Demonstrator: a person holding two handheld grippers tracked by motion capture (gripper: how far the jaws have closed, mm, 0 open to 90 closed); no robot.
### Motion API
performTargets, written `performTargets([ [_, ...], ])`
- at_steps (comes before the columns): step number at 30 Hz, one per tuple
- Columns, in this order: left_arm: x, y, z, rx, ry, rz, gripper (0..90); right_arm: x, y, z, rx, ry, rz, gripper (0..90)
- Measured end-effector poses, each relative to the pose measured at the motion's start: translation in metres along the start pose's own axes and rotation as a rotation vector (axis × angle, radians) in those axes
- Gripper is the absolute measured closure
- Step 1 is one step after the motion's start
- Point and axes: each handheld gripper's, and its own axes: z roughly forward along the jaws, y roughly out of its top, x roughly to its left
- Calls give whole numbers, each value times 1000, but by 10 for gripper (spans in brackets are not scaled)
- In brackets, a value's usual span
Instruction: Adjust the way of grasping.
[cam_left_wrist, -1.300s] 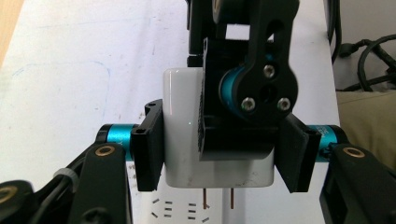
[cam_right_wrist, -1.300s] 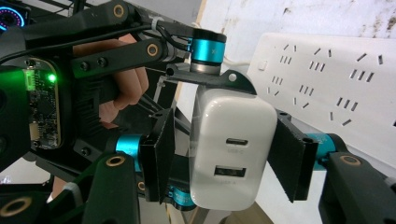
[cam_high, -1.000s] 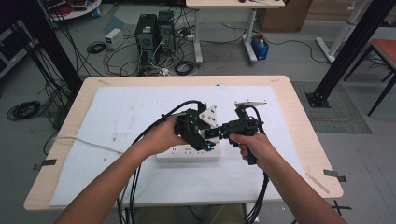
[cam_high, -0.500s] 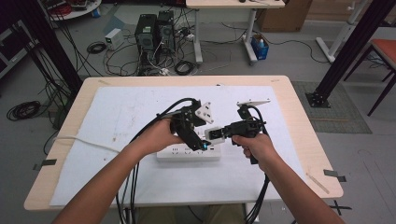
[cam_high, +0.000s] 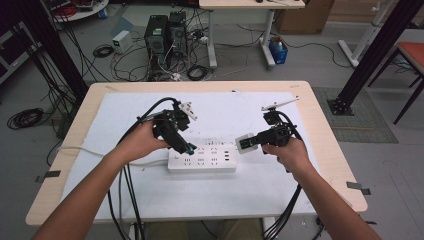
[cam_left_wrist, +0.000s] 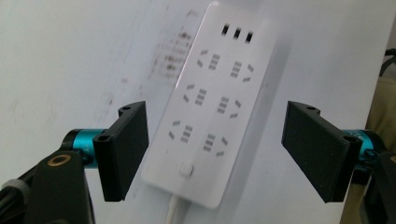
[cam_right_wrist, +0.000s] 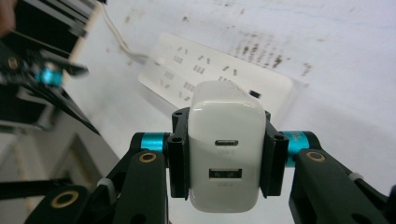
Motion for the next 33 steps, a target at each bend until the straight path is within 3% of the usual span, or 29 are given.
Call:
performTargets([
  [3,6,-15,-4,51,4,-21,231,2,2,-11,25,-51,-59,622],
  [7,10,-33,-10,114,24,6,231,7,3,-23,63,-147,-161,622],
  [10,14,-43,-16,171,29,17,231,7,5,-32,80,-178,-219,622],
  [16,23,-61,-32,191,37,-34,231,6,8,-46,137,-259,-308,622],
  [20,26,-71,-38,205,49,-52,231,3,8,-51,183,-297,-333,621],
  [25,27,-80,-40,221,67,-67,232,2,6,-51,201,-317,-369,621],
  [33,28,-83,-42,221,69,-56,231,8,5,-46,221,-325,-401,621],
])
